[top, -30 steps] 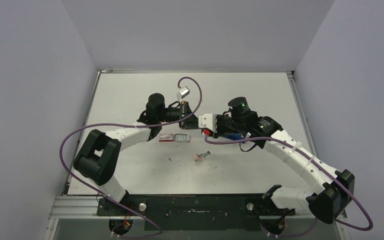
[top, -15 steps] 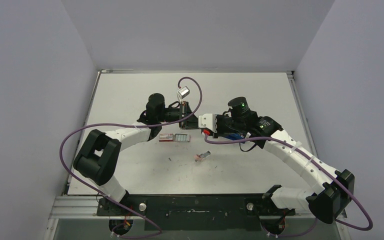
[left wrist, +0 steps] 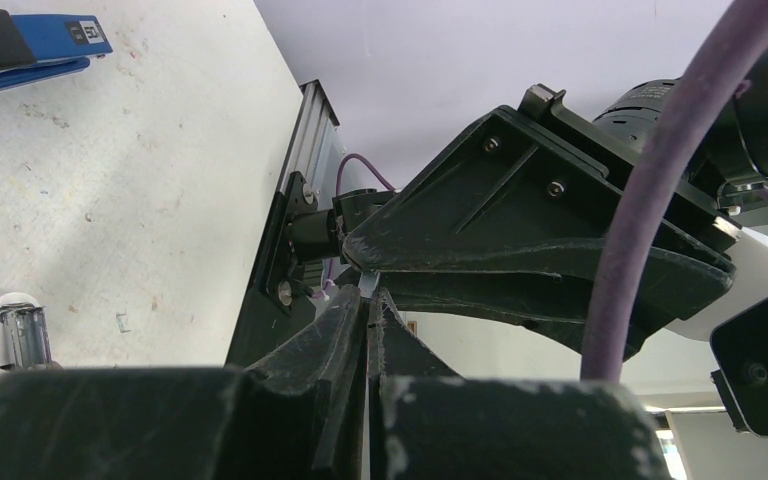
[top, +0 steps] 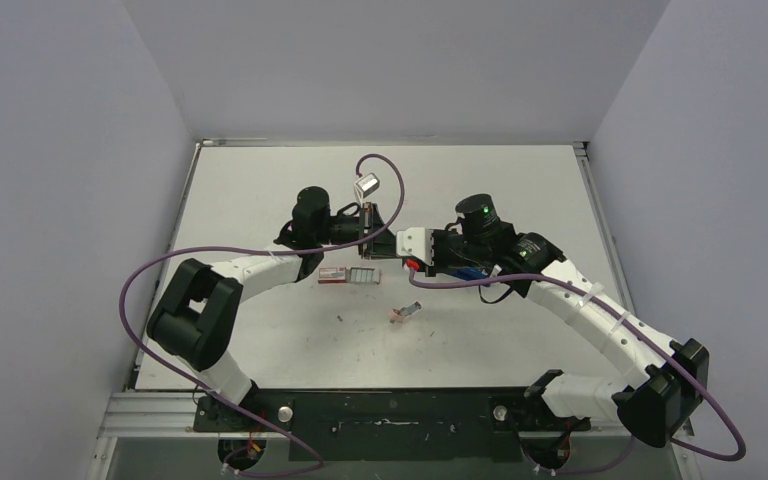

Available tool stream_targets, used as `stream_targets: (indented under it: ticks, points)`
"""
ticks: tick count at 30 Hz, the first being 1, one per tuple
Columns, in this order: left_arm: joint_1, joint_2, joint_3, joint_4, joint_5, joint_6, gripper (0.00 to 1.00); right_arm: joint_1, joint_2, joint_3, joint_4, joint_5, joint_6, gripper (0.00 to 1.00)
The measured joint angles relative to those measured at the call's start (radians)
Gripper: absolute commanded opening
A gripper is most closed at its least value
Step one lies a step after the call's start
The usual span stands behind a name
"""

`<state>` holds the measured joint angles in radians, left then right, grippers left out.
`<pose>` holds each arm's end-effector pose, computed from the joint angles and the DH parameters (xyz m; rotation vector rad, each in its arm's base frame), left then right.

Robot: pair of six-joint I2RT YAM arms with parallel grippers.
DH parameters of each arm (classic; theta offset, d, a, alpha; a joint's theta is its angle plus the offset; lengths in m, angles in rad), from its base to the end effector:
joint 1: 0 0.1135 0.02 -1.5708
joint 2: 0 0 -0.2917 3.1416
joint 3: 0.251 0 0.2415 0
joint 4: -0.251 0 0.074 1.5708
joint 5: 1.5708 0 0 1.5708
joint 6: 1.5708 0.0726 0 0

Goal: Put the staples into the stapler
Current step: Pick up the staple from the center of the board.

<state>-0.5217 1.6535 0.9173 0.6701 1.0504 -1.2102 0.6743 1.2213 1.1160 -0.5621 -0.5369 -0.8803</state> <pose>0.2873 -0.2378 0.2843 0.3224 2.0944 -2.0274 0.1847 0.1952 0.3382 -1.7136 1.3322 0.4814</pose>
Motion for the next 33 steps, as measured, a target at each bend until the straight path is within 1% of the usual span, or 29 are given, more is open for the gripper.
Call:
stream_targets:
  ticks: [3,10,25,27,30,33]
  points:
    - [0.0,0.0,0.0,0.0,0.0,0.0,0.0,0.0,0.0,0.0,0.0,0.001,0.0,0.25]
    - [0.0,0.0,0.0,0.0,0.001,0.0,0.0,0.0,0.0,0.0,0.0,0.01,-0.002,0.25]
    - [0.0,0.01,0.0,0.011,0.002,-0.001,0.0,0.0,0.0,0.0,-0.01,0.013,-0.002,0.17]
    - [-0.002,0.014,0.0,0.015,0.003,-0.002,0.0,0.0,0.0,0.0,-0.015,0.015,-0.003,0.19]
    - [-0.002,0.015,0.0,0.017,0.005,-0.002,0.0,0.0,0.0,0.0,-0.016,0.017,-0.003,0.3]
    - [-0.002,0.016,0.0,0.018,0.005,-0.001,0.0,0.0,0.0,0.0,-0.015,0.017,-0.002,0.34]
